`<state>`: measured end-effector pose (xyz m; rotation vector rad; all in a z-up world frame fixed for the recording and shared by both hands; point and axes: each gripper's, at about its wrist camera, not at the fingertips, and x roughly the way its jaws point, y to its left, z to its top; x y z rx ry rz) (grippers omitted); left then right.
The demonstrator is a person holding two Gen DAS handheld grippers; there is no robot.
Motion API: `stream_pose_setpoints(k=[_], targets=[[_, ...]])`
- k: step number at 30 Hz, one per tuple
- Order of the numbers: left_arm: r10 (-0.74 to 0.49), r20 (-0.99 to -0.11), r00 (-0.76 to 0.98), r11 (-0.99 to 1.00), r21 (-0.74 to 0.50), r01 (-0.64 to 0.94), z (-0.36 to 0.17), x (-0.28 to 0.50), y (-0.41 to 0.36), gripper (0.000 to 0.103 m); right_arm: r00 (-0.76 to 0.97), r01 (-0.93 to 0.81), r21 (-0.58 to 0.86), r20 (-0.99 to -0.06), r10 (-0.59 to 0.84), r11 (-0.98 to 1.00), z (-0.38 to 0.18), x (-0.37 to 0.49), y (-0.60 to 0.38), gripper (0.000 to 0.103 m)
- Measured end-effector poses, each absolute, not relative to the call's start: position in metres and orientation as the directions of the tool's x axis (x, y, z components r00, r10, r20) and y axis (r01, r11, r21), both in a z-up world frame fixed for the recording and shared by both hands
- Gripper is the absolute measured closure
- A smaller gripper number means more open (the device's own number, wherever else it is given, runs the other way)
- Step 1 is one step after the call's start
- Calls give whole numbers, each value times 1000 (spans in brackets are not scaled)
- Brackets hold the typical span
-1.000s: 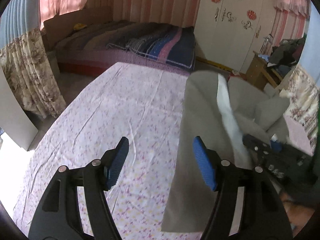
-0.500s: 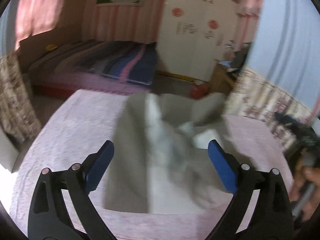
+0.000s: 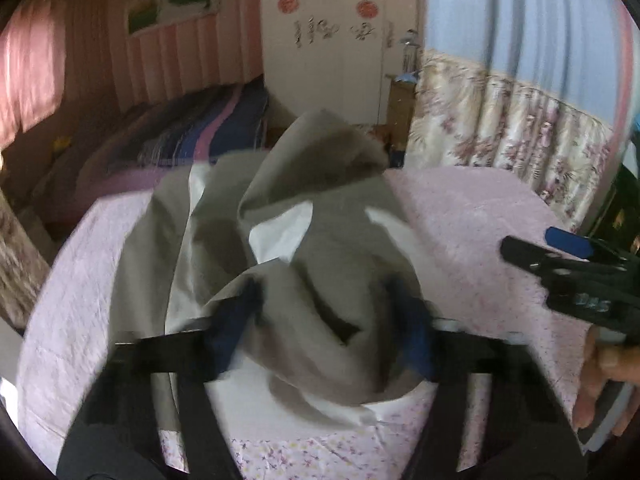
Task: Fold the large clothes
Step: 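Fold the jacket side over with the left gripper and release it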
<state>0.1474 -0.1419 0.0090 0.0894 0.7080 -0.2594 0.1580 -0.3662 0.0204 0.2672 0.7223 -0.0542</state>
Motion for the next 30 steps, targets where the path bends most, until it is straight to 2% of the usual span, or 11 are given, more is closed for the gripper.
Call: stream_pose_setpoints(k=[1, 3, 8, 13, 19, 22, 25, 28, 30], targets=[[-200, -653, 730, 966, -7, 259, 5, 149, -136, 71, 749, 135, 220, -661, 46, 966, 22, 159, -363, 12], [-209, -652, 729, 963, -9, 269, 1, 150, -123, 88, 741, 124, 221, -669, 58, 967, 19, 165, -358, 12], [-213, -611, 762, 966, -18, 256, 19, 142, -85, 94, 753, 73, 220, -652, 91, 973, 25, 176, -342, 12], [-131, -548, 826, 982, 42, 183, 44, 134, -39, 94, 763, -12, 208, -630, 143, 978, 37, 186, -309, 12], [-64, -628, 776, 995, 21, 100, -7, 137, 12, 92, 739, -174, 222, -615, 276, 960, 23, 196, -252, 12], [-49, -642, 765, 997, 16, 78, -32, 132, 24, 90, 703, -217, 195, -649, 292, 956, -1, 201, -227, 12], [-39, -640, 767, 996, 38, 82, -47, 130, 30, 85, 705, -230, 162, -653, 279, 960, -21, 200, -220, 10], [-66, -628, 775, 996, 0, 85, -53, 128, 35, 82, 689, -220, 177, -668, 281, 959, -31, 201, -219, 10], [-67, -617, 784, 997, -9, 78, -49, 124, 39, 72, 698, -213, 164, -664, 268, 963, -26, 201, -219, 9]])
